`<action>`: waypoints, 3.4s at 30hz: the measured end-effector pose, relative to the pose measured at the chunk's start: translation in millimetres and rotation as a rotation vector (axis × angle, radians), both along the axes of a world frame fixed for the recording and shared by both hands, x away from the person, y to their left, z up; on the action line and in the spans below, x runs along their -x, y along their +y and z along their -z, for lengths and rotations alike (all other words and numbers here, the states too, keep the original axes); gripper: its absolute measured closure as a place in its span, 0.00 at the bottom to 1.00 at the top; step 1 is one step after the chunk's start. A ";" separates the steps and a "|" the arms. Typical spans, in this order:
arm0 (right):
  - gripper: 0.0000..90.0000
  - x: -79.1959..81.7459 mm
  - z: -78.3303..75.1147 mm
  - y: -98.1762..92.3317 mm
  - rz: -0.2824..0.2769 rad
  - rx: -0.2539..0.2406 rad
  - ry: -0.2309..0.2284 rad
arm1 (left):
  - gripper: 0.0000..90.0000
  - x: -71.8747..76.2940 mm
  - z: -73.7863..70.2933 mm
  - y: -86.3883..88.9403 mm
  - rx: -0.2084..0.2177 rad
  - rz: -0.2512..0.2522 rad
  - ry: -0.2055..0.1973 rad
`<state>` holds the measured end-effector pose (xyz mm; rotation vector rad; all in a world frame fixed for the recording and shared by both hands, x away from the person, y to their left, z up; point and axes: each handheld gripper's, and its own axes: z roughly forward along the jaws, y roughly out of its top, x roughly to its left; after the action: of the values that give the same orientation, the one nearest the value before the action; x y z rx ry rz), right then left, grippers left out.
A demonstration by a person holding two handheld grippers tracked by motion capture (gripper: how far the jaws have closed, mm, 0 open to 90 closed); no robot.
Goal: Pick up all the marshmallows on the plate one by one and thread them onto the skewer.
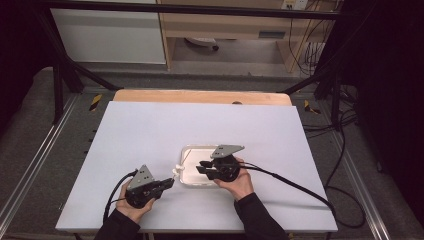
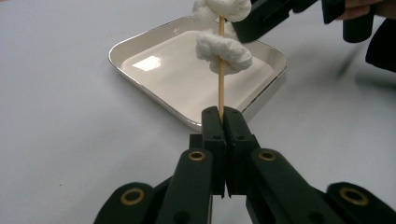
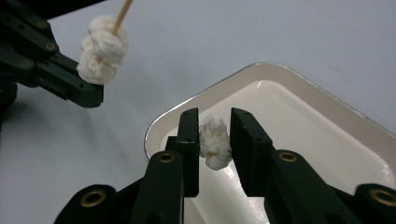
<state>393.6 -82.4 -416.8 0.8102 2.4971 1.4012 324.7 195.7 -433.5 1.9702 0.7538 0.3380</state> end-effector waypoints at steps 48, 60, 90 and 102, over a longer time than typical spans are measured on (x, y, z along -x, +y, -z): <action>0.83 -10.0 -60.6 -19.8 -0.036 -0.336 0.051 | 0.99 4.3 -0.5 -9.8 -0.005 0.055 -0.015; 0.85 -9.8 -53.3 -14.6 -0.064 -0.350 0.095 | 0.99 4.6 0.8 -10.3 -0.021 0.056 -0.016; 0.89 -3.2 -39.6 -5.0 -0.110 -0.343 0.135 | 0.99 6.0 2.8 -13.4 -0.068 0.051 -0.006; 0.90 -1.6 -37.4 -3.3 -0.121 -0.359 0.138 | 1.00 7.4 0.8 -13.6 -0.073 0.046 -0.004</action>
<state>395.2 -85.6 -379.4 0.8543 2.4635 1.9354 317.3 182.2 -434.4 2.0515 0.7015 0.3468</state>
